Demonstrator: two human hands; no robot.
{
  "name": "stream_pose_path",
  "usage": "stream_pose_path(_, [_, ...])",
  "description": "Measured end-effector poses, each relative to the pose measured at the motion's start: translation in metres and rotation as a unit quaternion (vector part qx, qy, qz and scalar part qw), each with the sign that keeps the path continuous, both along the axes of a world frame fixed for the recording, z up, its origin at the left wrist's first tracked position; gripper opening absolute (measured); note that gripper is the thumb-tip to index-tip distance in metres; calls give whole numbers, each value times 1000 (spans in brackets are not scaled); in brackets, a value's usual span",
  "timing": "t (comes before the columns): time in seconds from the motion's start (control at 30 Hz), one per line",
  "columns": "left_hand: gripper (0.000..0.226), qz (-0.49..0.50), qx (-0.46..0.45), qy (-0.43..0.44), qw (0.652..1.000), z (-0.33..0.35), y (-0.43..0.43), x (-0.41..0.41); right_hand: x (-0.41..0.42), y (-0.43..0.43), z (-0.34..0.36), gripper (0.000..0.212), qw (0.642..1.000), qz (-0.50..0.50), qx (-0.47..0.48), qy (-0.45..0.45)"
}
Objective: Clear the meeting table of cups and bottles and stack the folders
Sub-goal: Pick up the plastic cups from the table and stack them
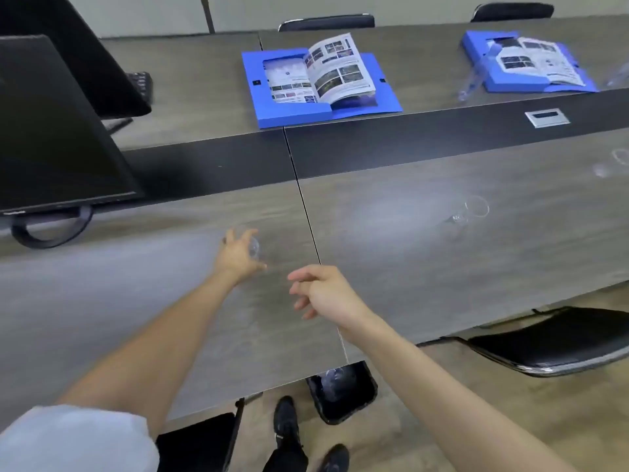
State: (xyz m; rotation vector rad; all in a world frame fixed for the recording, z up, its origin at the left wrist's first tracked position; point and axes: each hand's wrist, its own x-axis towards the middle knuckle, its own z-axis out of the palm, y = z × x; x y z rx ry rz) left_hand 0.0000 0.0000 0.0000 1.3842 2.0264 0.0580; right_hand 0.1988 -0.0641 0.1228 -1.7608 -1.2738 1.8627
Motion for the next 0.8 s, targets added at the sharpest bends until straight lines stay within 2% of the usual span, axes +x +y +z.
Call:
stream_pose_path(0.07, [68, -45, 0, 44, 998, -1, 7, -2, 2, 6, 1, 26, 1000, -11, -4, -3])
stream_pose_path(0.13, [58, -33, 22, 37, 999, -2, 11, 1, 7, 10, 0, 24, 1000, -20, -2, -4])
stream_pose_path(0.3, [60, 49, 142, -106, 983, 36, 29, 41, 34, 28, 14, 17, 998, -58, 14, 13])
stream_pose_path(0.4, [67, 110, 176, -238, 949, 64, 43, 69, 55, 42, 22, 14, 995, -94, 28, 34])
stream_pose_path(0.5, [77, 182, 165, -349, 904, 93, 57, 100, 85, 57, 29, 14, 991, -117, 39, 49])
stream_pose_path(0.7, [61, 188, 160, -404, 881, 128, 67, 192, 170, 97, 12, 13, 989, -134, 35, 53])
stream_pose_path(0.8, [55, 185, 165, -404, 881, 133, 70, 244, 221, 130, -19, 15, 993, -111, 41, 10])
